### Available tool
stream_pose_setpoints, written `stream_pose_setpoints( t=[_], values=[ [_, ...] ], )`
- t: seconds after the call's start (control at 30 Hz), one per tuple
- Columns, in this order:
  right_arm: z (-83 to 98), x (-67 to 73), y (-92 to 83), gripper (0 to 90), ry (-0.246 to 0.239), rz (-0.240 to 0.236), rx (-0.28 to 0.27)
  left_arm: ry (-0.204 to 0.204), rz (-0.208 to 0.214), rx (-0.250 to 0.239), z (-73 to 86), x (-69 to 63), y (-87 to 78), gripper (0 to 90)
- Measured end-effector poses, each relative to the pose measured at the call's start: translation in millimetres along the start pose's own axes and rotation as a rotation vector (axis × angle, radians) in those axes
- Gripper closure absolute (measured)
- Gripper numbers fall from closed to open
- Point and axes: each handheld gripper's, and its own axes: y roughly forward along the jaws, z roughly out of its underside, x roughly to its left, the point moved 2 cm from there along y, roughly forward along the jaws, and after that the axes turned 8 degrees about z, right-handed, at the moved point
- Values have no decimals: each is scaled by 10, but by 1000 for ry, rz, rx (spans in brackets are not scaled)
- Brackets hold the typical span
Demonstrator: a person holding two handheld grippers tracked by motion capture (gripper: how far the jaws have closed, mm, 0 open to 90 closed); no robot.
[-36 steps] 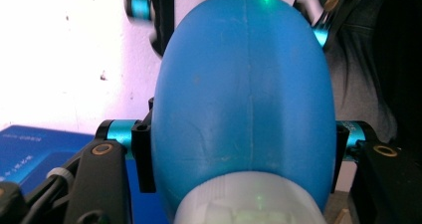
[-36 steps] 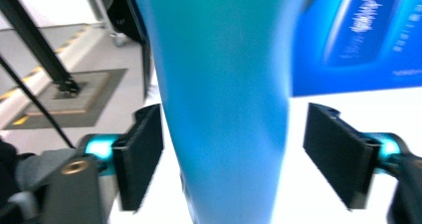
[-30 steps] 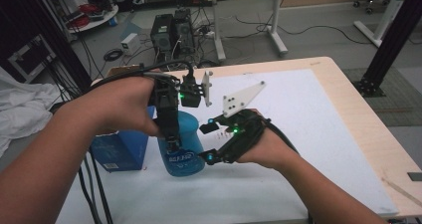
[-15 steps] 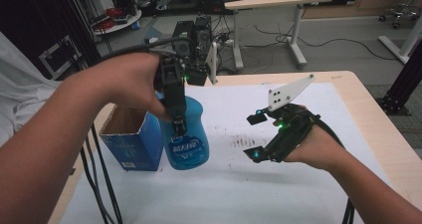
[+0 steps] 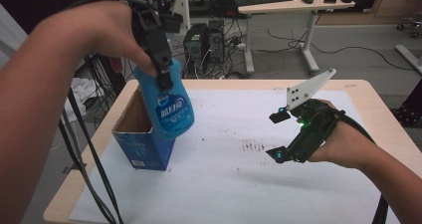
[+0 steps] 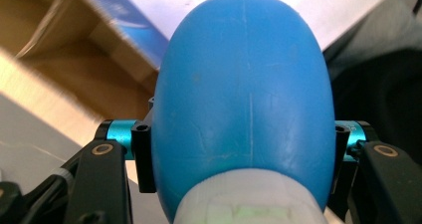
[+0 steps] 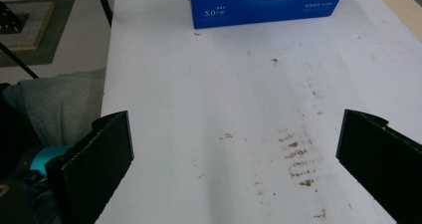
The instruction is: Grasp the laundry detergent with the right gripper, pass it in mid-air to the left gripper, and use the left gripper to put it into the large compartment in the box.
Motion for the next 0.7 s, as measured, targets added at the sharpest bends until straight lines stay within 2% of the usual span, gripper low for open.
stream_pose_setpoints(
  t=[0.13, 0.17, 0.27, 0.4, 0.53, 0.63, 0.7],
  values=[
    [0, -1, -11, 7, -2, 5, 13, -117, 1, -41, 78, 131, -153, 385],
    [3, -4, -11, 6, -4, 7, 14, -165, 8, -50, 111, 195, -194, 385],
    [13, -3, -14, 7, 1, 8, 23, -229, 6, -78, 159, 314, -246, 385],
    [21, 0, -11, 7, 0, 7, 28, -335, -25, -104, 237, 481, -295, 385],
    [28, 0, -16, 7, 2, 7, 33, -408, -50, -104, 298, 628, -283, 385],
    [39, -8, -23, 7, 5, 11, 33, -444, -50, -106, 324, 730, -235, 385],
    [44, -11, -26, 7, 9, 15, 34, -453, -43, -93, 329, 792, -183, 385]
  ],
)
